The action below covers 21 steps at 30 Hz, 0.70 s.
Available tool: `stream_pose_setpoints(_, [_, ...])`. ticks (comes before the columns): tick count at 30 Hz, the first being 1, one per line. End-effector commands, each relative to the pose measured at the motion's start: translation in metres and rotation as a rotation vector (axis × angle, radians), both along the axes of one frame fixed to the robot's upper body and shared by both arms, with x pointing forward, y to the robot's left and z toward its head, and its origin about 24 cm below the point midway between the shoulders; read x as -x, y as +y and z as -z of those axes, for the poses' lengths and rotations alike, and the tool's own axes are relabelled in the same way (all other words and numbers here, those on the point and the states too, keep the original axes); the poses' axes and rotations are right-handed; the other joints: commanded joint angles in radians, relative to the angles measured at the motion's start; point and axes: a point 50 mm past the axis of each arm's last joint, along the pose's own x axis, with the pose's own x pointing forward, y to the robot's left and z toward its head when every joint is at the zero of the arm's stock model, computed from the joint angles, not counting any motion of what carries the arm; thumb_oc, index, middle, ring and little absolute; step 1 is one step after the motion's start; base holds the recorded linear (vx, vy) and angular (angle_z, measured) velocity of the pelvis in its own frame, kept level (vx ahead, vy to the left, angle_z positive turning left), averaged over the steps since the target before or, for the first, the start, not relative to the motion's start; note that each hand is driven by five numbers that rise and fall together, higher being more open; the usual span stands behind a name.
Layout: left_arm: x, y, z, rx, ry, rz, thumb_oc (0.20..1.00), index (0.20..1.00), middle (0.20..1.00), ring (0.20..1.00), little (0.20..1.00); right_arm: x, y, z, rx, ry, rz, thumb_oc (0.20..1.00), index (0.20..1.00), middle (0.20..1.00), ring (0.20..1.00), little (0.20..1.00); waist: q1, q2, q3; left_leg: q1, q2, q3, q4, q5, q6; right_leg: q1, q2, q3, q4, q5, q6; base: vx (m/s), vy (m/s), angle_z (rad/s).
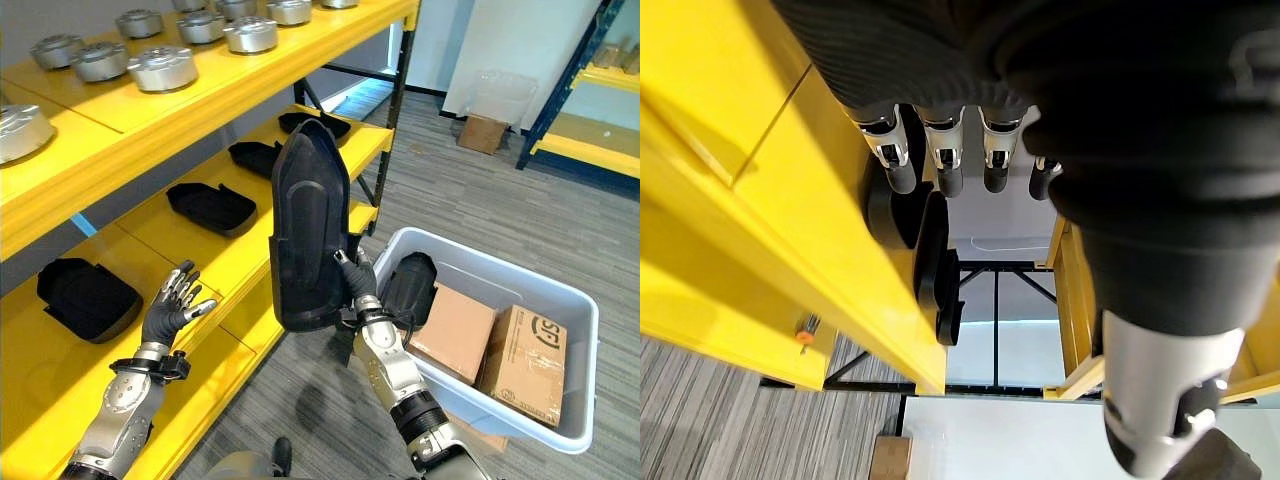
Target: Move parts from the plastic box to the shelf.
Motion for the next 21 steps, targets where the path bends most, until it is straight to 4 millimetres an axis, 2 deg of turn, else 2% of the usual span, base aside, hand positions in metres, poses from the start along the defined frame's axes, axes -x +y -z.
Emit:
stream_pose_setpoints(1, [-0.006,-0.004,-0.028,-0.056,-0.135,0.051,1.0,1.0,1.0,1.0,1.0,-0.007,0.008,-0.045,-0.126,-0.198,-0.054,0.2,0.2,0.2,0.2,0.2,-0.028,-0.017,-0.027,0.11,-0.043,0.022,-0.109,-0.062,-0.004,-0.065,0.23,0.056,-0.126,0.043,-0.053,0.0,0.104,0.37])
stream_pose_setpoints(2, [-0.006,-0.004,-0.026,-0.047,-0.128,0.05,1.0,1.0,1.0,1.0,1.0,-0.006,0.007,-0.043,-0.124,-0.193,-0.057,0.2,0.2,0.2,0.2,0.2,-0.03,-0.022,-0.029,0.105,-0.052,-0.002,-0.124,-0.038,0.001,-0.067,0.296,0.06,-0.092,0.009,-0.072,-0.04,0.038,0.47])
stream_pose_setpoints(3, [-0.006,-0.005,-0.025,-0.046,-0.124,0.052,1.0,1.0,1.0,1.0,1.0,-0.005,0.005,-0.042,-0.129,-0.186,-0.051,0.2,0.2,0.2,0.2,0.2,-0.032,-0.027,-0.036,0.095,-0.061,-0.015,-0.136,-0.02,0.0,-0.065,0.331,0.068,-0.097,-0.004,-0.08,-0.03,0.041,0.59])
stream_pose_setpoints(6, [-0.003,-0.007,-0.023,-0.026,-0.111,0.05,1.0,1.0,1.0,1.0,1.0,-0.006,0.006,-0.042,-0.135,-0.188,-0.052,0.2,0.2,0.2,0.2,0.2,-0.04,-0.044,-0.058,0.072,-0.079,-0.051,-0.147,0.006,-0.003,-0.043,0.419,0.137,-0.113,-0.034,-0.105,-0.03,-0.024,0.82])
stream_pose_setpoints(7, [-0.001,-0.006,-0.024,-0.016,-0.118,0.045,1.0,1.0,1.0,1.0,1.0,-0.006,0.008,-0.044,-0.142,-0.192,-0.058,0.2,0.2,0.2,0.2,0.2,-0.037,-0.05,-0.064,0.064,-0.087,-0.057,-0.147,0.011,-0.002,-0.024,0.436,0.168,-0.156,-0.033,-0.114,-0.07,-0.07,0.01])
stream_pose_setpoints(8, [0.005,-0.003,-0.023,-0.01,-0.115,0.03,1.0,1.0,1.0,1.0,1.0,-0.003,0.014,-0.044,-0.14,-0.195,-0.084,0.2,0.2,0.2,0.2,0.2,-0.021,-0.062,-0.073,0.052,-0.098,-0.056,-0.152,0.02,0.001,0.017,0.424,0.173,-0.24,-0.01,-0.122,-0.05,-0.055,-0.08])
stream_pose_setpoints(11, [0.008,-0.002,-0.022,0.001,-0.11,0.017,1.0,1.0,1.0,1.0,1.0,-0.005,0.017,-0.041,-0.138,-0.176,-0.092,0.2,0.2,0.2,0.2,0.2,-0.005,-0.065,-0.086,0.035,-0.098,-0.059,-0.155,0.023,-0.004,0.033,0.427,0.192,-0.283,0.0,-0.119,-0.06,-0.067,-0.07])
stream_pose_setpoints(13, [0.011,0.003,-0.022,0.019,-0.111,-0.002,1.0,1.0,1.0,1.0,1.0,-0.005,0.017,-0.043,-0.134,-0.186,-0.103,0.2,0.2,0.2,0.2,0.2,0.013,-0.064,-0.086,0.029,-0.098,-0.051,-0.147,0.019,-0.005,0.052,0.418,0.179,-0.32,0.015,-0.119,-0.04,-0.06,0.0])
stream_pose_setpoints(15, [0.012,0.002,-0.021,0.029,-0.105,0.013,1.0,1.0,1.0,1.0,1.0,-0.004,0.012,-0.043,-0.125,-0.194,-0.094,0.2,0.2,0.2,0.2,0.2,0.015,-0.067,-0.065,-0.021,-0.11,-0.038,-0.025,-0.013,-0.012,0.057,0.402,0.151,-0.318,0.016,-0.121,-0.1,-0.051,0.12])
stream_pose_setpoints(17, [0.012,-0.002,-0.018,0.038,-0.088,0.038,1.0,1.0,1.0,1.0,1.0,-0.001,0.003,-0.04,-0.12,-0.189,-0.07,0.2,0.2,0.2,0.2,0.2,0.009,-0.068,-0.03,-0.072,-0.116,-0.005,0.098,-0.051,-0.041,0.053,0.381,0.116,-0.301,0.006,-0.125,-0.17,-0.018,0.74])
stream_pose_setpoints(19, [0.012,-0.004,-0.018,0.037,-0.086,0.047,1.0,1.0,1.0,1.0,1.0,-0.001,0.001,-0.04,-0.12,-0.191,-0.062,0.2,0.2,0.2,0.2,0.2,0.003,-0.067,-0.014,-0.092,-0.102,0.011,0.142,-0.067,-0.05,0.052,0.372,0.098,-0.291,0.0,-0.127,-0.13,0.015,0.91])
stream_pose_setpoints(20, [0.011,-0.004,-0.016,0.029,-0.077,0.052,1.0,1.0,1.0,1.0,1.0,0.0,-0.005,-0.04,-0.119,-0.19,-0.039,0.2,0.2,0.2,0.2,0.2,-0.007,-0.082,0.001,-0.086,-0.037,0.058,0.2,-0.108,-0.047,0.045,0.337,0.08,-0.271,0.001,-0.128,-0.09,0.04,0.56])
stream_pose_setpoints(21, [0.011,-0.003,-0.017,0.025,-0.08,0.054,1.0,1.0,1.0,1.0,1.0,0.001,-0.007,-0.039,-0.111,-0.19,-0.038,0.2,0.2,0.2,0.2,0.2,-0.006,-0.088,0.003,-0.075,-0.011,0.05,0.218,-0.127,-0.046,0.046,0.327,0.078,-0.262,-0.004,-0.131,-0.08,0.085,0.75])
